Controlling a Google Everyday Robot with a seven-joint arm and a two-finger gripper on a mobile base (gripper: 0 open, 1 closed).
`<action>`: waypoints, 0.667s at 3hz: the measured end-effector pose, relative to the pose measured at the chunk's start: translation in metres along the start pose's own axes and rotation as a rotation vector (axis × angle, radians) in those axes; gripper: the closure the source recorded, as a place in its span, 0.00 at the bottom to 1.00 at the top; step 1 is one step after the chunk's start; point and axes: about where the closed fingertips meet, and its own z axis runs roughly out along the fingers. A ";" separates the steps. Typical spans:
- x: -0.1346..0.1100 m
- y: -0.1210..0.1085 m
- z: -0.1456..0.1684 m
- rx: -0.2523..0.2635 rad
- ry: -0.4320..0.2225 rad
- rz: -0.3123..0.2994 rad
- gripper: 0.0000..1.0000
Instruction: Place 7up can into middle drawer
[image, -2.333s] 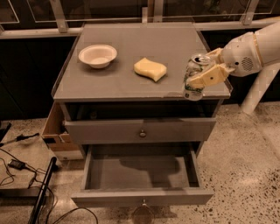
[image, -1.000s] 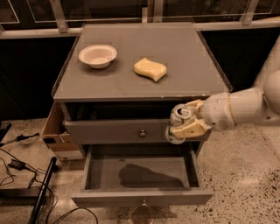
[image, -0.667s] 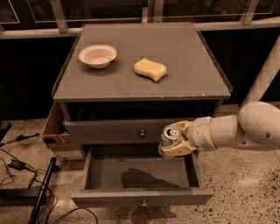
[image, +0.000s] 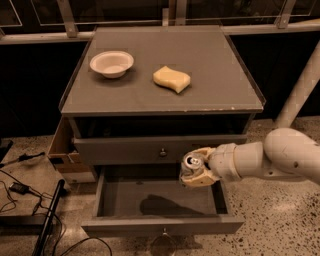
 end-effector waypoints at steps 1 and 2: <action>0.034 0.014 0.040 -0.020 0.000 -0.011 1.00; 0.066 0.022 0.076 -0.018 -0.010 -0.015 1.00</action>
Offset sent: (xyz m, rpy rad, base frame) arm 0.0030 0.0289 -0.1634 0.0174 -0.0167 0.0144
